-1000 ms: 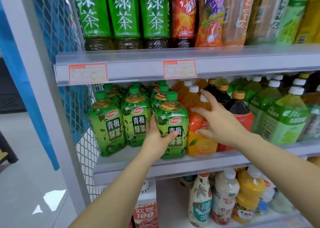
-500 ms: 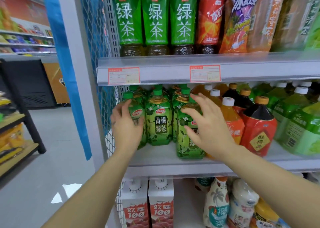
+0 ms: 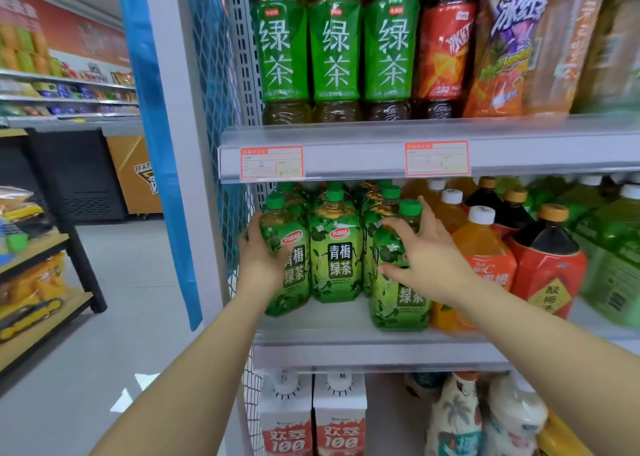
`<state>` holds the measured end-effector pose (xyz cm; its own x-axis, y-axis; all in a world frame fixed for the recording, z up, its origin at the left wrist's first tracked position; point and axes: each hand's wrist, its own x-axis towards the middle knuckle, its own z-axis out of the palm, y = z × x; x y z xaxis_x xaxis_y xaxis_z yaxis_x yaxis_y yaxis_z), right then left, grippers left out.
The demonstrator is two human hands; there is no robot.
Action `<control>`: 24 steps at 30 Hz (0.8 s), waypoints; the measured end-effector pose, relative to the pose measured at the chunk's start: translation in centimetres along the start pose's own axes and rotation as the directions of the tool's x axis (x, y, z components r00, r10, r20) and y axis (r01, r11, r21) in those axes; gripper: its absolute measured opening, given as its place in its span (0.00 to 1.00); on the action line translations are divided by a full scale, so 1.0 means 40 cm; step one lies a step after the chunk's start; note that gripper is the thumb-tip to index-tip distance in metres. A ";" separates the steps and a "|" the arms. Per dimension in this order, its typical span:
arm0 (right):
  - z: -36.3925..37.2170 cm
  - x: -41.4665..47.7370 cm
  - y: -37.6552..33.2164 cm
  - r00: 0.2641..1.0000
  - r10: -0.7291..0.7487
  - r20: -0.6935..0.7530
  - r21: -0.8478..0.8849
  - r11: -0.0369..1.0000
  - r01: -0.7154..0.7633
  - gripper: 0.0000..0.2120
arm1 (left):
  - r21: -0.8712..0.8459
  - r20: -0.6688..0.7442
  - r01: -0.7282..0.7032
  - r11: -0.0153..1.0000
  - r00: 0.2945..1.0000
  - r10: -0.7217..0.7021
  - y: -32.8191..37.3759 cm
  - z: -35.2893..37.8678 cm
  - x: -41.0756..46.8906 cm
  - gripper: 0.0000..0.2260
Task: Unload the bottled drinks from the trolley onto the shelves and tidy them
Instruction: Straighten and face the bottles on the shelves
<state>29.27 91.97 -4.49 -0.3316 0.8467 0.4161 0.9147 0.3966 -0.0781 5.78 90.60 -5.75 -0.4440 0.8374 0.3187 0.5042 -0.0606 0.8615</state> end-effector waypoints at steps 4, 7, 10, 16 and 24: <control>-0.008 0.004 -0.006 1.000 0.016 0.022 -0.027 1.000 -0.015 0.36 | 0.002 0.006 -0.026 1.000 1.000 0.026 -0.015 -0.007 0.003 0.35; -0.011 -0.001 -0.013 0.999 0.031 -0.039 -0.029 0.999 -0.032 0.40 | -0.035 0.048 -0.022 0.999 0.999 0.024 -0.018 -0.011 0.016 0.36; -0.028 -0.006 -0.024 0.985 -0.032 -0.172 -0.129 0.992 0.009 0.42 | -0.116 0.102 0.013 0.993 0.995 -0.002 -0.019 -0.016 0.030 0.38; -0.066 0.032 -0.067 0.929 -0.355 -0.108 -0.268 0.910 0.317 0.24 | 0.138 0.085 0.041 0.990 0.995 -0.053 -0.009 -0.011 0.033 0.30; -0.061 0.179 -0.165 0.982 -0.112 0.150 0.001 0.994 0.113 0.33 | 0.103 0.075 -0.068 0.992 0.995 0.060 -0.001 -0.038 0.033 0.26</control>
<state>21.43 94.57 1.23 -0.4626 0.8407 0.2815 0.8712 0.4900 -0.0316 4.06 90.89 -4.78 -0.3560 0.8707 0.3394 0.6066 -0.0610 0.7927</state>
